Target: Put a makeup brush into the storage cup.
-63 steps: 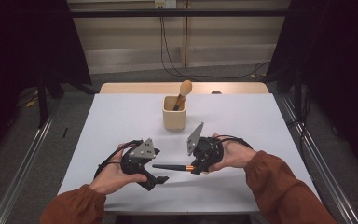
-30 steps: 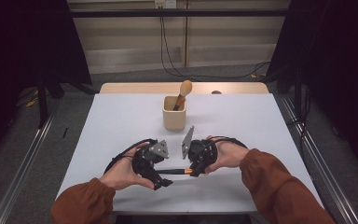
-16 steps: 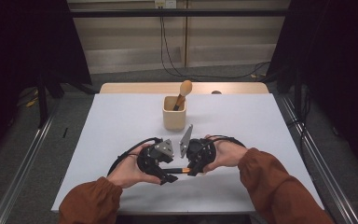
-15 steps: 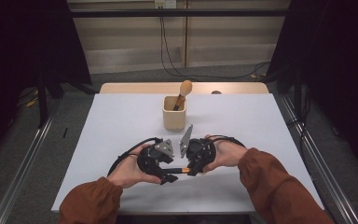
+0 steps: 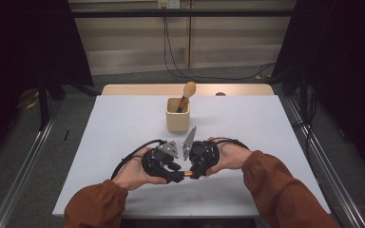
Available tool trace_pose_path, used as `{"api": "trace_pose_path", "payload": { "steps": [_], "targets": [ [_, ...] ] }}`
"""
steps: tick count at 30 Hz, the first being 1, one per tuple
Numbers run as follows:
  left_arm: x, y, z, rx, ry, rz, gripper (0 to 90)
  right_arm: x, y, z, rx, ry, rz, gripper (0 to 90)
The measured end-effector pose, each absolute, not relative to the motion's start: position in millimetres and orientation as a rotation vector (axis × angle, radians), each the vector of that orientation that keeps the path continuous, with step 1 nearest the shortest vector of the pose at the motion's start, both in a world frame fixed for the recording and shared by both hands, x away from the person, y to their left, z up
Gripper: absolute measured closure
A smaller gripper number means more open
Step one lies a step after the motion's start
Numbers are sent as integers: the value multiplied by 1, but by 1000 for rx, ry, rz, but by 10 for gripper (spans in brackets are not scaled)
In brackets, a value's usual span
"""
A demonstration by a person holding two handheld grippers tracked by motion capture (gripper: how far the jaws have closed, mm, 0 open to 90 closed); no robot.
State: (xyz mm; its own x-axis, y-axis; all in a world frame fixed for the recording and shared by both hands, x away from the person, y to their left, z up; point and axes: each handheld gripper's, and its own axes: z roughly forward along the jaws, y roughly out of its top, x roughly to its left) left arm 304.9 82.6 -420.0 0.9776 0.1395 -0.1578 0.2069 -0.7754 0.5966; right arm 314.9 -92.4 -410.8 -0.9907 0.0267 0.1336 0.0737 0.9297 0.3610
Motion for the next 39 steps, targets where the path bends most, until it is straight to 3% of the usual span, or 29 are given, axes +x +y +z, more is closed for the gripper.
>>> {"api": "trace_pose_path", "payload": {
  "steps": [1, 4, 27, 39],
  "targets": [
    [304, 82, -420, 2471, 236, -139, 630, 316, -93, -411, -87, -2964, -567, 745],
    [304, 82, -421, 2467, 240, -137, 658, 315, -93, -411, -81, -2964, -570, 746],
    [305, 78, -430, 2487, 211, -179, 726, 311, -89, -414, -50, -2995, -573, 744],
    [304, 78, -431, 2475, 233, -198, 745, 312, -91, -414, -46, -2974, -589, 700]
  ]
}}
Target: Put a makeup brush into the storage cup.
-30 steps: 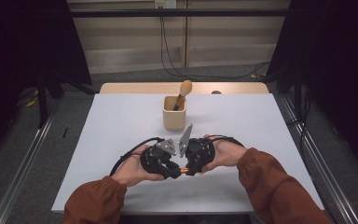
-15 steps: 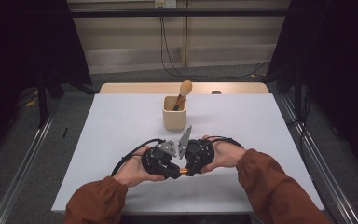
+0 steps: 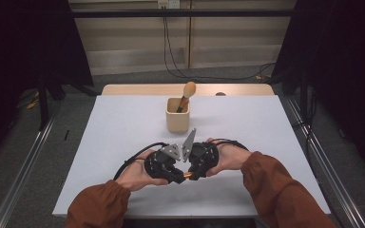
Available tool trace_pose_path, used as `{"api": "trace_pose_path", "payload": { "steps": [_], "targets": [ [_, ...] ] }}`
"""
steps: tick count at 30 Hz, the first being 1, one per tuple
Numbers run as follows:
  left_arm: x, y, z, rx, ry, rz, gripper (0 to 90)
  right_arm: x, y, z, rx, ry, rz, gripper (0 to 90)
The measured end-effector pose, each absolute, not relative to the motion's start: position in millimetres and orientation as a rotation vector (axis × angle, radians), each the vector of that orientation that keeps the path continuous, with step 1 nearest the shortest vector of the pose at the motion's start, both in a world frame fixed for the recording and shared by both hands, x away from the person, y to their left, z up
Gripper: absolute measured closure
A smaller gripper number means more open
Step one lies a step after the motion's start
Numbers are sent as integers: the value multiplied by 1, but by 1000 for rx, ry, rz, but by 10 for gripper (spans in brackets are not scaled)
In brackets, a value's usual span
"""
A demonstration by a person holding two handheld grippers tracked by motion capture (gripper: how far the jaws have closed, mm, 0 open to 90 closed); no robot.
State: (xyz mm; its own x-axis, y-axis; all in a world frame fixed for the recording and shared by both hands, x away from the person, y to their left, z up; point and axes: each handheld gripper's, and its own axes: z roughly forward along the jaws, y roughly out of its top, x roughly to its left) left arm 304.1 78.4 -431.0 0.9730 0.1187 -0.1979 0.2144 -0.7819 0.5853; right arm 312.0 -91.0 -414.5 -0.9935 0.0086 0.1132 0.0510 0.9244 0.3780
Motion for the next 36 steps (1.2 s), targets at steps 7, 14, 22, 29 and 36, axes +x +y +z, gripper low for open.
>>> {"api": "trace_pose_path", "payload": {
  "steps": [7, 14, 22, 29, 36],
  "targets": [
    [306, 84, -431, 2458, 273, -183, 745, 315, -95, -414, -77, -2983, -641, 493],
    [308, 88, -429, 2431, 306, -186, 745, 316, -99, -413, -154, -2990, -690, 338],
    [309, 93, -430, 2416, 341, -182, 745, 318, -108, -411, -228, -2997, -741, 247],
    [310, 100, -429, 2414, 366, -146, 745, 319, -119, -411, -283, -2993, -772, 200],
    [309, 108, -429, 2370, 396, -139, 744, 318, -131, -411, -359, -2988, -808, 123]
  ]
}}
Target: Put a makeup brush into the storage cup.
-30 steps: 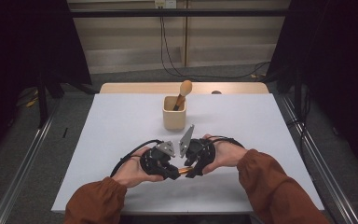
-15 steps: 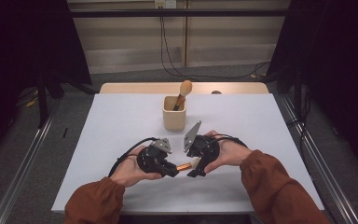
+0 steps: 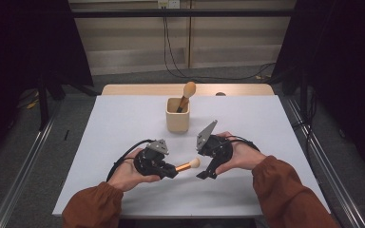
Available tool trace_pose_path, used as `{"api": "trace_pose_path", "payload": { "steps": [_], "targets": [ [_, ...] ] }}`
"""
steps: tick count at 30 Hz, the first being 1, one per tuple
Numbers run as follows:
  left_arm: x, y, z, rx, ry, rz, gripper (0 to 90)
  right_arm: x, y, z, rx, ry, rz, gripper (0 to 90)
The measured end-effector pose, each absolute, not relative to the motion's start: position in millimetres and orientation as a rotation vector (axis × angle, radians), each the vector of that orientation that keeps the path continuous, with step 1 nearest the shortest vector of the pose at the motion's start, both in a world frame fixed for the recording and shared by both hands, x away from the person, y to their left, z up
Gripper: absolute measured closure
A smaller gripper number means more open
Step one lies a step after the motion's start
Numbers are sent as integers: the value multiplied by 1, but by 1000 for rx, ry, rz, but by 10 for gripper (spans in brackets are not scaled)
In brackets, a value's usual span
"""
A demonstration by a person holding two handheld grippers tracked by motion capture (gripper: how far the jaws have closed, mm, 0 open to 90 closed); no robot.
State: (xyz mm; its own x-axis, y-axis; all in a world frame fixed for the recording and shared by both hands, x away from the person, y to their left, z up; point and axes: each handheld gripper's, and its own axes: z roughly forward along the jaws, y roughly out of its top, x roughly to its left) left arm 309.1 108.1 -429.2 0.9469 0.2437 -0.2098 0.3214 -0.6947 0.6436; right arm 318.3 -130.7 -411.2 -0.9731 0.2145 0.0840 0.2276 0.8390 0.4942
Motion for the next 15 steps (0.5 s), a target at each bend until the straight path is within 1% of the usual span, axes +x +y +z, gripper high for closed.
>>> {"api": "trace_pose_path", "payload": {
  "steps": [8, 10, 15],
  "targets": [
    [306, 118, -431, 2331, 436, -121, 745, 315, -144, -416, -447, -2962, -872, 93],
    [307, 122, -430, 2331, 442, -115, 745, 315, -148, -417, -458, -2958, -883, 73],
    [307, 131, -431, 2296, 475, -94, 744, 314, -157, -418, -505, -2946, -942, 71]
  ]
}}
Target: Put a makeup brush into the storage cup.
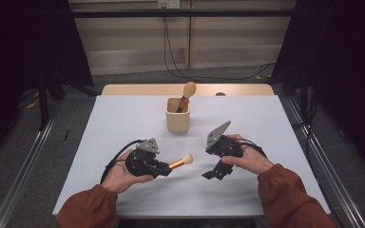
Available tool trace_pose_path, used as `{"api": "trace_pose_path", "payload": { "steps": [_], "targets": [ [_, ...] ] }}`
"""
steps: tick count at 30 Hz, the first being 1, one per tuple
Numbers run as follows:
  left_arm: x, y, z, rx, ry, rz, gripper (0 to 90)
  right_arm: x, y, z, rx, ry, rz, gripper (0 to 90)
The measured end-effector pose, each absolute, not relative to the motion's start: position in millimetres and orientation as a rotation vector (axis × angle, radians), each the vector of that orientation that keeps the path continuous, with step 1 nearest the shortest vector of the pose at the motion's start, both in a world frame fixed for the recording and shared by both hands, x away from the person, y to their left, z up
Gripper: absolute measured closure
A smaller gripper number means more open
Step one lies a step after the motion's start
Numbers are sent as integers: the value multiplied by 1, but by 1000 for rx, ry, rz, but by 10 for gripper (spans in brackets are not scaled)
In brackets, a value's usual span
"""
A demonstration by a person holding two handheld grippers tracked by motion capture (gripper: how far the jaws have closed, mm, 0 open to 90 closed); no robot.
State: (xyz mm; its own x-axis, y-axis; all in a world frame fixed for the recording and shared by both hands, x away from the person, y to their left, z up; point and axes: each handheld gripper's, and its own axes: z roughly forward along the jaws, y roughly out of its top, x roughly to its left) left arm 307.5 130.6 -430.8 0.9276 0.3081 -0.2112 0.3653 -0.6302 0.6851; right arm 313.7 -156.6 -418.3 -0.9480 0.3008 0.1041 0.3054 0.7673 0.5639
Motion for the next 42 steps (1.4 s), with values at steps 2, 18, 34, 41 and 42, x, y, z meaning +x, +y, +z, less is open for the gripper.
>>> {"api": "trace_pose_path", "payload": {
  "steps": [2, 18, 34, 41, 42],
  "targets": [
    [307, 134, -431, 2285, 484, -89, 744, 313, -159, -418, -528, -2946, -954, 71],
    [306, 158, -434, 2197, 517, -56, 744, 303, -172, -425, -593, -2902, -1020, 41],
    [304, 158, -435, 2049, 496, -66, 744, 290, -177, -432, -658, -2785, -1248, 41],
    [304, 158, -437, 2001, 505, -43, 744, 286, -178, -433, -661, -2737, -1341, 41],
    [304, 158, -437, 1999, 503, -40, 744, 286, -177, -434, -645, -2730, -1338, 41]
  ]
}}
